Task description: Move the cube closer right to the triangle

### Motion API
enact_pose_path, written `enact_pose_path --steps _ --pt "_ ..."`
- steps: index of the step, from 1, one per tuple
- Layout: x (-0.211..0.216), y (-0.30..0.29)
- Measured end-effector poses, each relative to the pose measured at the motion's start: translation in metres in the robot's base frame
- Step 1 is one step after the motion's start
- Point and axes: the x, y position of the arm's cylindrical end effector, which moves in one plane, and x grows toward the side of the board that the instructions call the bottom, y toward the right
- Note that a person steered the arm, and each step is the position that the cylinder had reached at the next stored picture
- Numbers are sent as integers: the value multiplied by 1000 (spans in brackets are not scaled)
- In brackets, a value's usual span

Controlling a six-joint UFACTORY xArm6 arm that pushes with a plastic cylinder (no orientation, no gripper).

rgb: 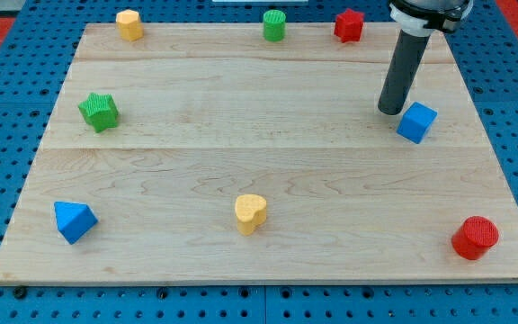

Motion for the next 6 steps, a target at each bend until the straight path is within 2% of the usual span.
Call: enact_pose_path --steps 6 --pt "2 9"
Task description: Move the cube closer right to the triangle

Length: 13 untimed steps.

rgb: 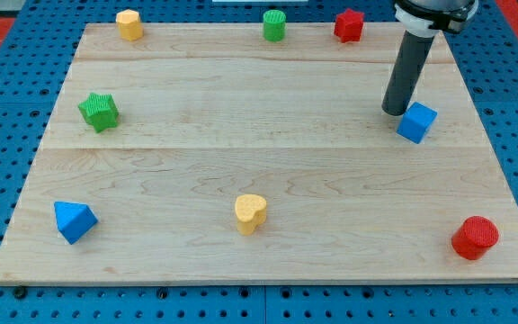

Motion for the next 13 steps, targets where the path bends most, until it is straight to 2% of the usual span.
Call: enact_pose_path --steps 4,6,8,12,13 --pt "-59 5" --pt "-56 17" --pt "-26 45" --pt "-25 16" --pt "-22 34"
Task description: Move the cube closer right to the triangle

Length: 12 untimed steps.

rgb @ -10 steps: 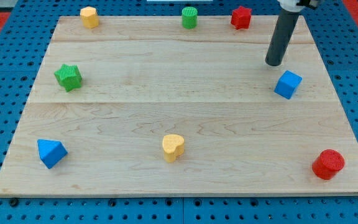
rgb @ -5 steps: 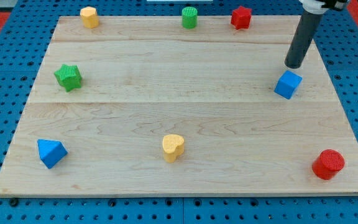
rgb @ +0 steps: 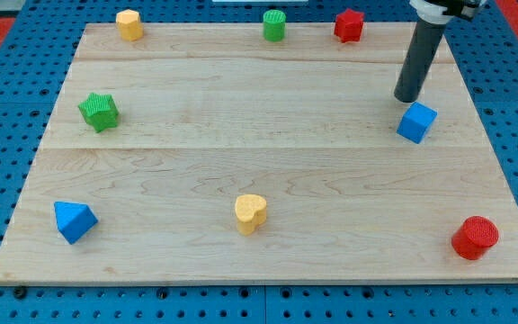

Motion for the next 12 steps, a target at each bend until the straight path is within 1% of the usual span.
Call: enact_pose_path --steps 1,2,3,4,5,6,7,8,9,10,11,12 --pt "16 32" --pt "58 12" --pt "67 -62" --pt "53 -92" --pt "29 -92" --pt "17 -114" --pt "25 -181" --pt "46 -220" --pt "77 -253" --pt "96 -323" --pt "104 -353" --pt "118 -351"
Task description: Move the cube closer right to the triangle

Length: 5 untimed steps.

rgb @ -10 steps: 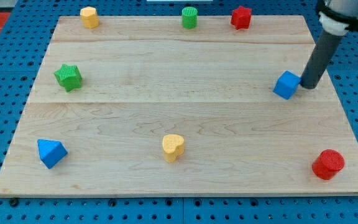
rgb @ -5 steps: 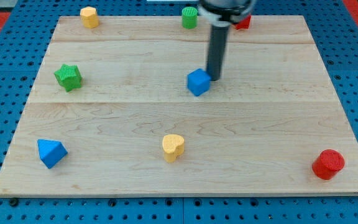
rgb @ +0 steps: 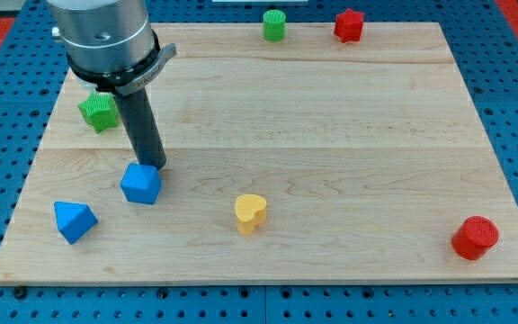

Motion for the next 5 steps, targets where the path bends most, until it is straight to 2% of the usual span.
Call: enact_pose_path --steps 2,3,4,5 --pt "52 12" --pt "75 -2" --pt "85 12" --pt "96 91"
